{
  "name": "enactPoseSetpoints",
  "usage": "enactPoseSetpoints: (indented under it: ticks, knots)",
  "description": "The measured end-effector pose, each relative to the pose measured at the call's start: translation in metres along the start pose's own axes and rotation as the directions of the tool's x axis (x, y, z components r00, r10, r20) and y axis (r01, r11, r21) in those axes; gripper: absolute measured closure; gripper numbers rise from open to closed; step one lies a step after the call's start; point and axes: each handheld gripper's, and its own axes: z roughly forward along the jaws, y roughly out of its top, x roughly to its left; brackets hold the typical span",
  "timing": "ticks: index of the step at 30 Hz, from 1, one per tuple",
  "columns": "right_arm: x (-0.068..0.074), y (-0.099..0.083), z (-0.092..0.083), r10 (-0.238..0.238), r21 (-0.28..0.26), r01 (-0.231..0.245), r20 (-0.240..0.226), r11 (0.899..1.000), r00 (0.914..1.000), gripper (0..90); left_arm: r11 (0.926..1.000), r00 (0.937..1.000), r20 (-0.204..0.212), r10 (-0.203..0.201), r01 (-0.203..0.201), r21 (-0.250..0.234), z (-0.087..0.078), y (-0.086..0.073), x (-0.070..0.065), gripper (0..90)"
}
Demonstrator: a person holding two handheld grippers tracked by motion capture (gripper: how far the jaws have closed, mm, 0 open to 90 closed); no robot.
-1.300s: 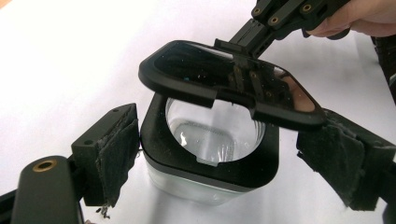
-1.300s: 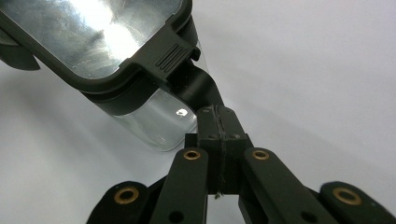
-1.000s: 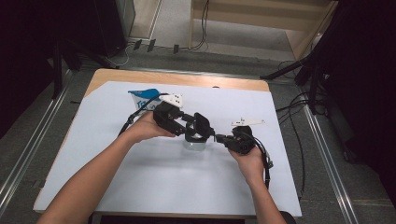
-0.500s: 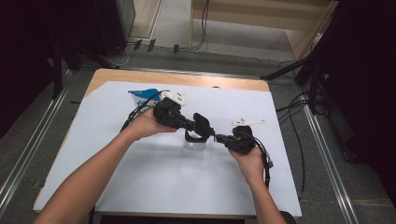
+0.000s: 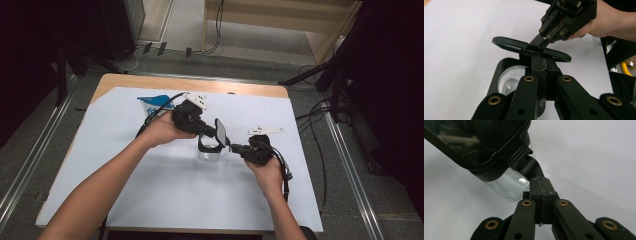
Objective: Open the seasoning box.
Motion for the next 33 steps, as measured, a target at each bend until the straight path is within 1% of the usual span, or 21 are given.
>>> enactPoseSetpoints:
  ticks: [4, 5, 6, 7, 8, 10, 14, 16, 17, 19, 20, 21, 27, 28, 31, 32, 33]
  knots:
    - [0.000, 0.000, 0.000, -0.003, -0.002, 0.003, 0.005, 1.000, 1.0000, 90.0, 1.0000, 0.9999, -0.009, -0.006, 0.006, -0.001, 0.003, 0.006, -0.001, 90.0]
    - [0.000, 0.000, 0.000, -0.003, 0.001, 0.003, 0.006, 1.000, 1.0000, 90.0, 1.0000, 1.0000, -0.001, -0.002, 0.002, 0.005, 0.003, 0.007, -0.001, 90.0]
    - [0.001, 0.000, 0.000, 0.000, 0.002, 0.000, 0.005, 1.000, 1.0000, 90.0, 1.0000, 1.0000, -0.005, -0.003, 0.003, 0.001, 0.005, 0.008, -0.002, 90.0]
    - [0.001, 0.000, 0.000, 0.000, 0.002, 0.000, 0.006, 1.000, 1.0000, 90.0, 1.0000, 1.0000, 0.002, -0.003, 0.003, 0.006, 0.005, 0.010, -0.002, 90.0]
    - [0.001, 0.000, 0.000, 0.002, 0.001, -0.002, 0.007, 1.000, 1.0000, 90.0, 1.0000, 1.0000, -0.003, -0.001, 0.001, 0.004, 0.006, 0.010, -0.002, 90.0]
    - [0.001, 0.000, 0.000, 0.006, 0.000, -0.006, 0.011, 1.000, 0.9999, 90.0, 1.0000, 1.0000, 0.003, -0.008, 0.008, 0.004, 0.008, 0.012, -0.003, 90.0]
    - [0.001, 0.001, 0.002, 0.016, -0.009, -0.016, 0.015, 1.000, 0.9998, 90.0, 0.9997, 0.9997, -0.015, -0.020, 0.020, 0.014, 0.012, 0.016, -0.004, 90.0]
    - [0.000, 0.001, 0.002, 0.019, -0.009, -0.019, 0.012, 1.000, 0.9997, 90.0, 0.9997, 0.9997, -0.015, -0.019, 0.020, 0.017, 0.014, 0.018, -0.004, 90.0]
    - [0.000, 0.001, 0.002, 0.018, -0.009, -0.018, 0.013, 1.000, 0.9998, 90.0, 0.9995, 0.9996, -0.013, -0.027, 0.027, 0.015, 0.016, 0.019, -0.004, 90.0]
    - [0.000, 0.001, 0.002, 0.015, -0.011, -0.015, 0.015, 1.000, 0.9998, 90.0, 0.9995, 0.9999, -0.010, -0.014, 0.015, 0.027, 0.018, 0.021, -0.004, 90.0]
    - [0.000, 0.001, 0.002, 0.016, -0.011, -0.016, 0.016, 1.000, 0.9997, 90.0, 0.9995, 0.9998, -0.003, -0.019, 0.019, 0.027, 0.020, 0.022, -0.004, 90.0]
    - [0.000, 0.001, 0.002, 0.017, -0.011, -0.017, 0.016, 1.000, 0.9997, 90.0, 0.9996, 0.9999, -0.006, -0.016, 0.016, 0.025, 0.021, 0.023, -0.004, 90.0]
    - [0.001, 0.001, 0.002, 0.017, -0.012, -0.017, 0.017, 1.000, 0.9997, 90.0, 0.9993, 0.9993, 0.013, -0.034, 0.034, 0.016, 0.026, 0.024, -0.003, 90.0]
    - [0.001, 0.001, 0.002, 0.015, -0.013, -0.015, 0.018, 1.000, 0.9997, 90.0, 0.9994, 0.9994, 0.015, -0.032, 0.031, 0.015, 0.026, 0.024, -0.002, 90.0]
    - [0.001, 0.001, 0.002, 0.013, -0.012, -0.013, 0.023, 1.000, 0.9997, 90.0, 0.9987, 0.9987, 0.017, -0.048, 0.048, 0.019, 0.029, 0.024, -0.001, 90.0]
    - [0.001, 0.001, 0.002, 0.011, -0.011, -0.011, 0.024, 1.000, 0.9997, 90.0, 0.9988, 0.9987, 0.021, -0.046, 0.045, 0.019, 0.029, 0.024, -0.001, 90.0]
    - [0.001, 0.001, 0.002, 0.013, -0.010, -0.013, 0.024, 1.000, 0.9996, 90.0, 0.9989, 0.9990, 0.013, -0.042, 0.042, 0.022, 0.030, 0.024, -0.001, 90.0]
